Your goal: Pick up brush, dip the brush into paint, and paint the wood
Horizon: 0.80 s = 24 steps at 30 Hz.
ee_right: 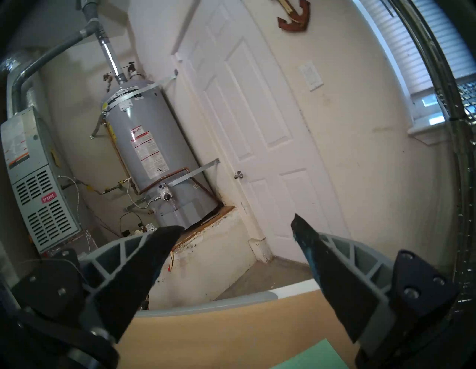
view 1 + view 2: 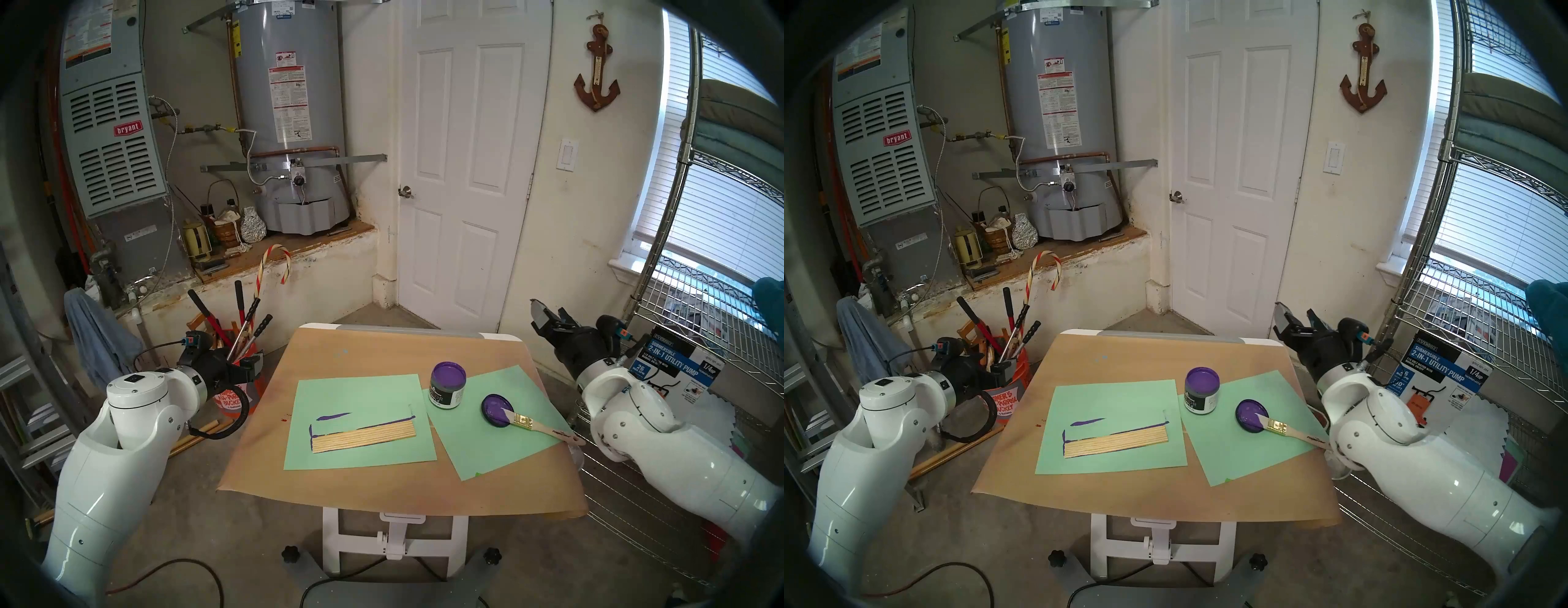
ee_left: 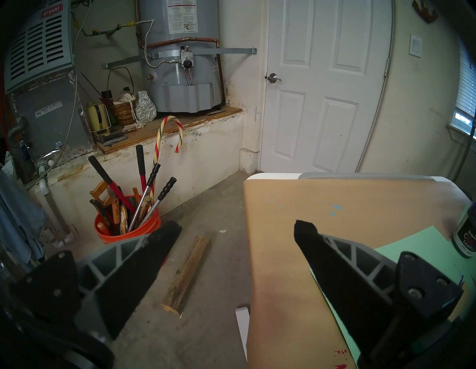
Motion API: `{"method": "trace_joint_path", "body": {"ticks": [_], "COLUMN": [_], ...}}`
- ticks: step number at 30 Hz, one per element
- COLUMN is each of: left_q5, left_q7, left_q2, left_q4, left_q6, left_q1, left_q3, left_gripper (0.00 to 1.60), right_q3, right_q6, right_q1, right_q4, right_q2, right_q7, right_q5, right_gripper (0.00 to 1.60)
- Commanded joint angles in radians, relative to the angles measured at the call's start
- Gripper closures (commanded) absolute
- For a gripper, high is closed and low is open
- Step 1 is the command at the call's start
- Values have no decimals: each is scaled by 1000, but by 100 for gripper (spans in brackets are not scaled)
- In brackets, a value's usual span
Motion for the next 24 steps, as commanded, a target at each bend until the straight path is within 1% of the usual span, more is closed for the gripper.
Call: {"method": "trace_joint_path", "body": {"ticks": [1,4,5,10,13,14,18,24], "left_q5": [0,0,0,0,0,0,0,0], "left_q7": [0,0,0,0,0,0,0,0], "left_q2": [2,2,2,3,3,3,3,3], "left_q4": [-10,-9,-9,-8,-8,-8,-7,-6], "left_q6": [-3,-3,-3,-3,-3,-3,-3,-3], "left_q1": [-6,-7,-7,-7,-7,-7,-8,-8], "left_q3": [-6,-6,-5,-5,-4,-4,-4,-3], "left_gripper": [0,0,0,0,0,0,0,0], "right_q3": [79,98,106,120,142,151,181,207], "right_q6": [-12,-12,-12,-13,-15,-19,-31,-37], "right_q1": [-120,-157,-180,-239,-281,-299,-343,-415], "right_q4": [-23,-17,-17,-5,13,15,31,83], "right_q2": [117,147,164,203,222,233,250,254], "right_q7": [33,38,45,54,52,58,73,100], "right_q5": [136,190,212,282,339,347,403,487], "right_gripper": [0,0,0,0,0,0,0,0]}}
